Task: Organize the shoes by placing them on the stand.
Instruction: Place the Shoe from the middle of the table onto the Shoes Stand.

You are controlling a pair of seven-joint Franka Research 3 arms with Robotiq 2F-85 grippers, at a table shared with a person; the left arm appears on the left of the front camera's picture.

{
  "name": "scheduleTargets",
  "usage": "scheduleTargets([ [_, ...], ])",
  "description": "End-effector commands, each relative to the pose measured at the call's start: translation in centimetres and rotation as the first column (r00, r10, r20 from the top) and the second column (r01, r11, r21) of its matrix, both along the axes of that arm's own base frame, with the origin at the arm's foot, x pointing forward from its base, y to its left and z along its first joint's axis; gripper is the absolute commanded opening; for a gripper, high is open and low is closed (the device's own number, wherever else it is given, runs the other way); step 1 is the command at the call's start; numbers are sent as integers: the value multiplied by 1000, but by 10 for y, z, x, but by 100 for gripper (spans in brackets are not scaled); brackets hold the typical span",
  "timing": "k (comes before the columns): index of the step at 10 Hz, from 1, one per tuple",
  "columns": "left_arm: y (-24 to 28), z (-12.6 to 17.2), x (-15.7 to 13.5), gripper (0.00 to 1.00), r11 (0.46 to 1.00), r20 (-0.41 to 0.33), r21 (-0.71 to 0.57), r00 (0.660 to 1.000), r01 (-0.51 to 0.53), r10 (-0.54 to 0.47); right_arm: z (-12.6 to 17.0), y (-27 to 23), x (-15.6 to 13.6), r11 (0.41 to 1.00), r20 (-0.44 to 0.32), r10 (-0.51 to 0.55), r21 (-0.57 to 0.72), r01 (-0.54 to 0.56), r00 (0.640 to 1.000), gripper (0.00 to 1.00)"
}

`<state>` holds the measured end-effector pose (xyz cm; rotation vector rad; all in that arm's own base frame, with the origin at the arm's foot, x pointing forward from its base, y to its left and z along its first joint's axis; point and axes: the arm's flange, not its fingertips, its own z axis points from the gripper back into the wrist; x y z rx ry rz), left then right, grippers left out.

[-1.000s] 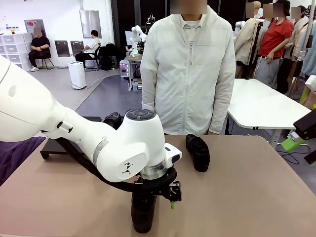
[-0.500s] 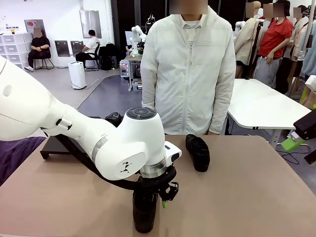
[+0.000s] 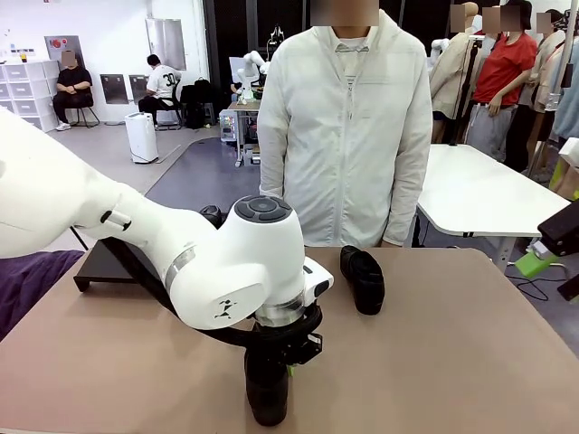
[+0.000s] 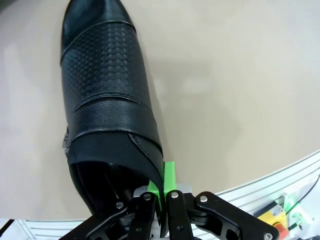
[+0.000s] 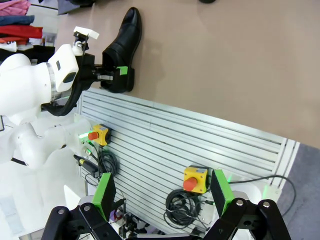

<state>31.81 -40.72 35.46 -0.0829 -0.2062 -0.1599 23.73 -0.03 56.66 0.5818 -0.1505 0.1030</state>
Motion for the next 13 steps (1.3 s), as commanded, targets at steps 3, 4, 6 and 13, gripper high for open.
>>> scheduleTargets([
  [3, 41, 86, -36, 0, 998, 176, -53, 984, 32, -22, 3, -2, 1, 1000, 9, 23, 21, -23, 1000, 100],
  [4, 67, 117, -52, 0, 998, 256, -67, 967, 11, 7, 3, -2, 1, 1000, 9, 23, 21, -23, 1000, 100],
  [6, 121, 148, -59, 0, 986, 405, -59, 898, -158, 169, 3, -2, 1, 1000, 9, 23, 21, -23, 1000, 100],
  [13, 378, 151, -28, 0, 911, 192, 28, 896, -412, 400, 3, -2, 1, 1000, 9, 23, 21, -23, 1000, 100],
])
